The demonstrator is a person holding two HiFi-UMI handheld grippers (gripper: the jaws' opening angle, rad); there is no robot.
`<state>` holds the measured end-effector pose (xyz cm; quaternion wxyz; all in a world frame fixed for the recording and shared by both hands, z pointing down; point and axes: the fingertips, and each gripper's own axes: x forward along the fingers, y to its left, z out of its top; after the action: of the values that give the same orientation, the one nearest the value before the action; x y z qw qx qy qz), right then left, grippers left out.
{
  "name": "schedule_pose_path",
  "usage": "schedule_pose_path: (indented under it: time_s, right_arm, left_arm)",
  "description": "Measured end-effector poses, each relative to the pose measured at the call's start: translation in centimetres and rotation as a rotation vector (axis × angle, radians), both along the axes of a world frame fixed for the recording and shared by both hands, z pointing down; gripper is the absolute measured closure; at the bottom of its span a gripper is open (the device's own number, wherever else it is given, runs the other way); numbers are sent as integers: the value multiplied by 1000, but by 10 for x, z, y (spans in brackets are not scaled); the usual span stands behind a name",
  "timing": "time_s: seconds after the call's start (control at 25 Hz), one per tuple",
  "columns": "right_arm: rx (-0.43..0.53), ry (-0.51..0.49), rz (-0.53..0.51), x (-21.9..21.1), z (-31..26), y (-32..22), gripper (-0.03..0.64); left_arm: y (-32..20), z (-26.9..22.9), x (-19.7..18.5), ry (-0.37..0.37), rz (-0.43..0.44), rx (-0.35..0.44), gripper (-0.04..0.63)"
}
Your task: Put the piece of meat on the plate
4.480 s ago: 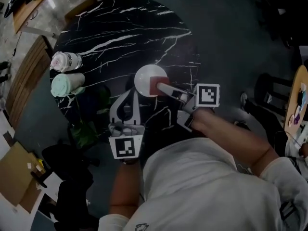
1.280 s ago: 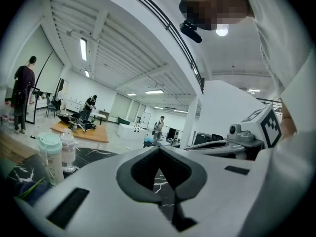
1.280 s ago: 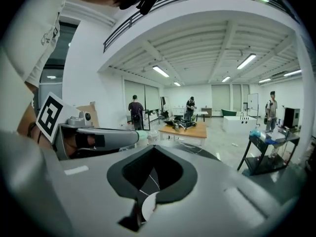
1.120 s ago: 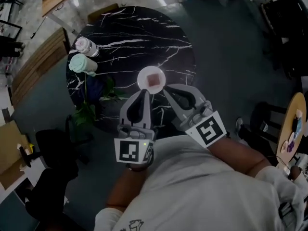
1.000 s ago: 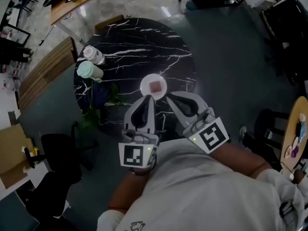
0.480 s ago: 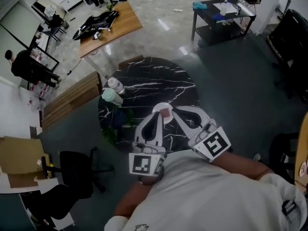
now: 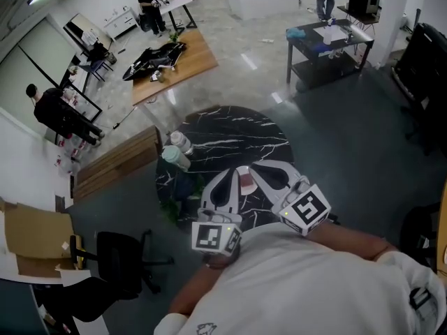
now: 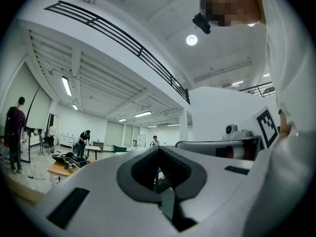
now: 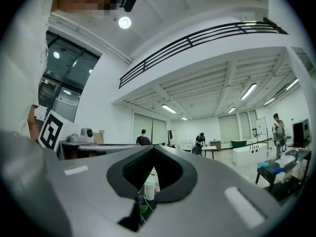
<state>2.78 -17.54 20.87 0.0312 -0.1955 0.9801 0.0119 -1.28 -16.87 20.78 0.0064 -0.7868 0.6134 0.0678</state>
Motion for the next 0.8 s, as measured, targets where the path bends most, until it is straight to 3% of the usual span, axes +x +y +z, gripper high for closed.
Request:
schedule_pose_path:
  time_s: [0.8]
  right_arm:
    - [2, -9, -16, 0, -1, 17, 615]
  left_arm:
    - [16, -1, 1, 9, -11, 9, 589]
